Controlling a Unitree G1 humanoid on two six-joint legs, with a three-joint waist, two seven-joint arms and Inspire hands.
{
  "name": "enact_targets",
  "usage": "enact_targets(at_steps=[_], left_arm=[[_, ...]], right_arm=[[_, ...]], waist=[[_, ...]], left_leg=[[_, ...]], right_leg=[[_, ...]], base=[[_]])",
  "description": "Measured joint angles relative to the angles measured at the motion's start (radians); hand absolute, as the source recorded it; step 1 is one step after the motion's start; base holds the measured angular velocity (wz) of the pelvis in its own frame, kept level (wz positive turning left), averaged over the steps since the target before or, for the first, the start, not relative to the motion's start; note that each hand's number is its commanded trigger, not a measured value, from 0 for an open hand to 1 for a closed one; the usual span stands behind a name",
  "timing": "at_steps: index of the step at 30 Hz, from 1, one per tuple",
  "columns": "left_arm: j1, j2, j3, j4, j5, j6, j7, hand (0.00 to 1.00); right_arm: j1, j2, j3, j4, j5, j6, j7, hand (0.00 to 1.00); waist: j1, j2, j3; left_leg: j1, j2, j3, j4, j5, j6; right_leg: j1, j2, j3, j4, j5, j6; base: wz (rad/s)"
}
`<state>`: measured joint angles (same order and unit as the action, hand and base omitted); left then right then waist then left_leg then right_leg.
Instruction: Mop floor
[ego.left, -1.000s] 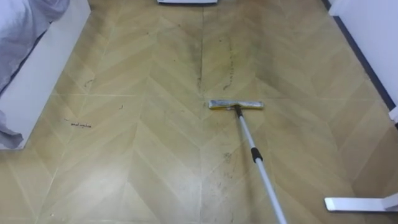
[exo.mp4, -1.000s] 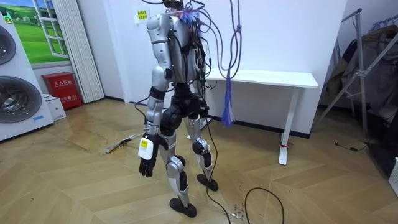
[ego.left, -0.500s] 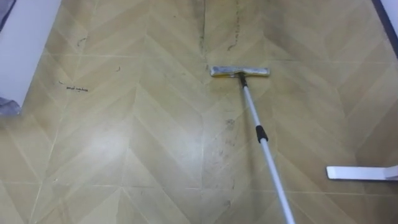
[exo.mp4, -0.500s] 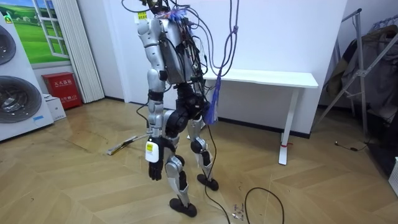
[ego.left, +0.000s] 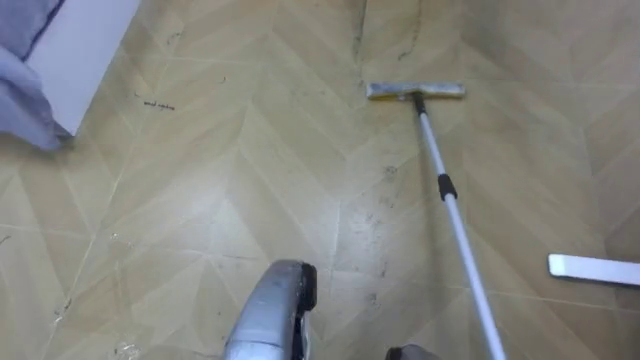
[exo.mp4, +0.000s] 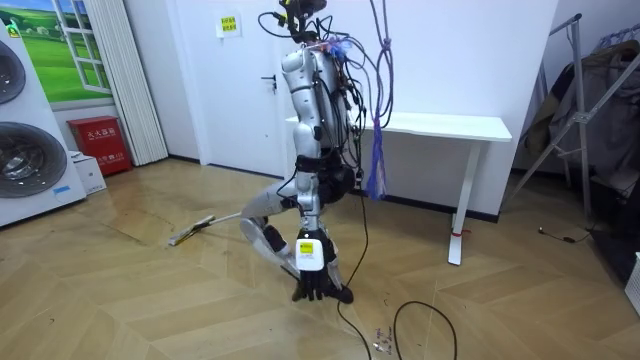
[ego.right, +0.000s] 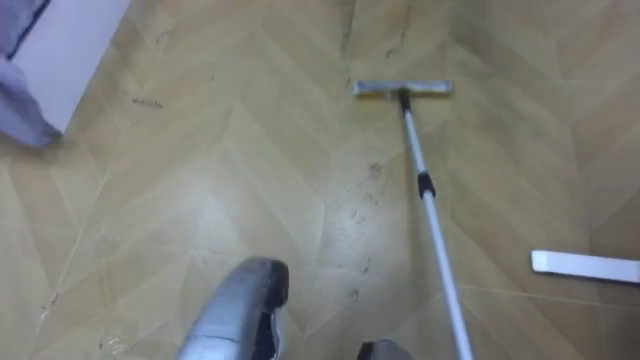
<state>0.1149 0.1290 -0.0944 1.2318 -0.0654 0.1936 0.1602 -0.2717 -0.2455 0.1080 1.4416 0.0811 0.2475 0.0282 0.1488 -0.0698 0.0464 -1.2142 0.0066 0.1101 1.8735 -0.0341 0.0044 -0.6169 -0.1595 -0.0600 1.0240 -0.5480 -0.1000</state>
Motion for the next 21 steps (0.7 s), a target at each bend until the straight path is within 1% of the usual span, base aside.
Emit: enact_targets(at_steps=[1,2,3,4,5,6,7,8,9,10,11,12,13,14,15,16,17,18,19,20,21], left_arm=[[0.005,0.001,-0.005,0.001,0.001,-0.013,-0.009,0.0],[0.001,0.005,-0.005,-0.001,0.001,-0.022,-0.023,0.0],[-0.003,0.007,-0.005,-0.004,0.003,-0.026,-0.029,0.0],[-0.016,0.013,-0.004,-0.007,0.022,-0.024,-0.046,0.0],[-0.027,0.023,-0.006,-0.006,0.032,-0.015,-0.06,0.0],[-0.033,0.031,-0.009,-0.006,0.032,-0.009,-0.066,0.0],[-0.048,0.04,-0.007,-0.005,0.033,0.002,-0.076,0.0],[-0.068,0.043,-0.007,0.0,0.033,0.009,-0.08,0.0],[-0.09,0.039,-0.007,0.001,0.032,0.014,-0.08,0.0],[-0.1,0.035,-0.007,0.0,0.032,0.017,-0.08,0.0],[-0.11,0.03,-0.009,-0.014,0.034,0.016,-0.074,0.0],[-0.108,0.03,-0.009,-0.025,0.036,0.015,-0.067,0.0],[-0.099,0.033,-0.012,-0.047,0.038,0.01,-0.047,0.0],[-0.091,0.034,-0.019,-0.057,0.039,0.009,-0.035,0.0],[-0.079,0.036,-0.021,-0.077,0.039,0.01,-0.03,0.0],[-0.076,0.037,-0.025,-0.08,0.039,0.009,-0.027,0.0],[-0.075,0.034,-0.024,-0.082,0.04,0.009,-0.021,0.0],[-0.075,0.033,-0.024,-0.083,0.042,0.009,-0.017,0.0],[-0.074,0.027,-0.025,-0.083,0.055,0.009,-0.014,0.0],[-0.071,0.019,-0.026,-0.084,0.07,0.01,-0.014,0.0],[-0.067,0.016,-0.025,-0.085,0.071,0.011,-0.012,0.0]], right_arm=[[-0.037,-0.005,0.018,0.006,0.026,-0.011,0.007,1.0],[-0.065,-0.017,0.033,0.0,0.061,-0.019,0.013,1.0],[-0.075,-0.025,0.04,-0.004,0.076,-0.018,0.018,1.0],[-0.083,-0.04,0.053,-0.012,0.106,-0.017,0.02,1.0],[-0.079,-0.052,0.072,-0.015,0.137,-0.013,0.022,1.0],[-0.07,-0.058,0.085,-0.014,0.156,-0.014,0.025,1.0],[-0.044,-0.067,0.085,-0.013,0.176,-0.017,0.029,1.0],[-0.016,-0.078,0.082,-0.011,0.185,-0.018,0.028,1.0],[0.015,-0.091,0.083,0.004,0.186,-0.019,0.027,1.0],[0.043,-0.102,0.084,0.006,0.187,-0.018,0.025,1.0],[0.113,-0.117,0.086,0.005,0.188,-0.018,0.011,1.0],[0.148,-0.118,0.086,0.005,0.189,-0.018,-0.002,1.0],[0.202,-0.111,0.087,0.002,0.201,-0.016,-0.021,1.0],[0.244,-0.097,0.086,-0.002,0.211,-0.016,-0.037,1.0],[0.28,-0.076,0.085,-0.007,0.22,-0.015,-0.052,1.0],[0.295,-0.063,0.082,-0.008,0.222,-0.015,-0.059,1.0],[0.315,-0.038,0.064,-0.009,0.222,-0.015,-0.07,1.0],[0.321,-0.026,0.06,-0.009,0.223,-0.015,-0.073,1.0],[0.323,-0.008,0.053,-0.009,0.221,-0.008,-0.077,1.0],[0.322,-0.001,0.053,-0.014,0.221,0.005,-0.078,1.0],[0.321,0.0,0.046,-0.018,0.221,0.012,-0.079,1.0]], waist=[[0.005,-0.004,0.0035],[0.011,0.006,-0.0035],[0.013,0.012,-0.0054],[0.015,0.035,-0.0139],[0.015,0.048,-0.0207],[0.015,0.05,-0.0207],[0.01,0.062,-0.0265],[-0.004,0.061,-0.0266],[-0.026,0.07,-0.0266],[-0.037,0.082,-0.029],[-0.051,0.111,-0.0318],[-0.052,0.121,-0.0397],[-0.057,0.14,-0.0424],[-0.072,0.164,-0.0426],[-0.094,0.175,-0.0438],[-0.097,0.182,-0.044],[-0.1,0.185,-0.0454],[-0.102,0.186,-0.0467],[-0.105,0.184,-0.0454],[-0.099,0.178,-0.0418],[-0.097,0.173,-0.0388]], left_leg=[[0.007,0.004,-0.007,-0.127,-0.026,-0.008],[0.053,0.01,-0.004,-0.34,-0.047,-0.011],[0.088,0.012,-0.003,-0.462,-0.052,-0.01],[0.162,0.011,-0.013,-0.694,-0.058,-0.012],[0.24,0.014,-0.013,-0.879,-0.064,-0.002],[0.279,0.015,-0.005,-0.951,-0.066,0.0],[0.319,0.007,0.005,-1.018,-0.145,0.033],[0.318,-0.017,0.01,-1.008,-0.191,0.072],[0.319,-0.051,0.004,-0.993,-0.23,0.092],[0.321,-0.07,-0.004,-0.98,-0.244,0.103],[0.336,-0.093,-0.019,-0.947,-0.285,0.123],[0.342,-0.096,-0.022,-0.935,-0.307,0.131],[0.363,-0.105,-0.029,-0.93,-0.336,0.144],[0.386,-0.106,-0.035,-0.931,-0.355,0.148],[0.404,-0.109,-0.037,-0.94,-0.375,0.155],[0.413,-0.109,-0.037,-0.945,-0.383,0.156],[0.432,-0.109,-0.037,-0.963,-0.396,0.155],[0.445,-0.109,-0.037,-0.978,-0.402,0.154],[0.475,-0.109,-0.036,-1.005,-0.412,0.15],[0.514,-0.109,-0.036,-1.035,-0.426,0.143],[0.54,-0.109,-0.034,-1.05,-0.435,0.14]], right_leg=[[-0.003,0.002,0.005,0.004,-0.004,0.009],[-0.014,0.007,0.0,0.011,-0.014,0.031],[-0.018,0.01,-0.005,0.016,-0.022,0.041],[-0.021,0.022,-0.017,0.022,-0.038,0.05],[-0.016,0.03,-0.026,0.021,-0.048,0.051],[-0.011,0.033,-0.028,0.019,-0.056,0.059],[0.0,0.019,-0.044,0.015,-0.066,0.073],[0.01,-0.011,-0.061,0.014,-0.072,0.081],[-0.01,-0.023,-0.044,0.089,-0.036,0.09],[-0.034,-0.032,-0.03,0.151,0.013,0.099],[-0.088,-0.025,0.014,0.277,0.139,0.105],[-0.115,-0.013,0.034,0.327,0.197,0.108],[-0.169,0.01,0.059,0.38,0.237,0.113],[-0.223,0.029,0.06,0.39,0.235,0.113],[-0.282,0.046,0.057,0.361,0.231,0.117],[-0.309,0.056,0.058,0.332,0.231,0.117],[-0.349,0.069,0.057,0.233,0.23,0.116],[-0.363,0.074,0.057,0.169,0.231,0.116],[-0.375,0.074,0.044,0.039,0.235,0.114],[-0.368,0.075,0.023,-0.095,0.251,0.098],[-0.359,0.077,0.011,-0.15,0.265,0.09]], base=[[0.0],[0.04],[0.13],[0.21],[0.21],[0.22],[0.35],[0.61],[0.71],[0.78],[0.56],[0.36],[0.07],[0.05],[0.03],[-0.07],[-0.17],[-0.19],[-0.2],[-0.21],[-0.19]])
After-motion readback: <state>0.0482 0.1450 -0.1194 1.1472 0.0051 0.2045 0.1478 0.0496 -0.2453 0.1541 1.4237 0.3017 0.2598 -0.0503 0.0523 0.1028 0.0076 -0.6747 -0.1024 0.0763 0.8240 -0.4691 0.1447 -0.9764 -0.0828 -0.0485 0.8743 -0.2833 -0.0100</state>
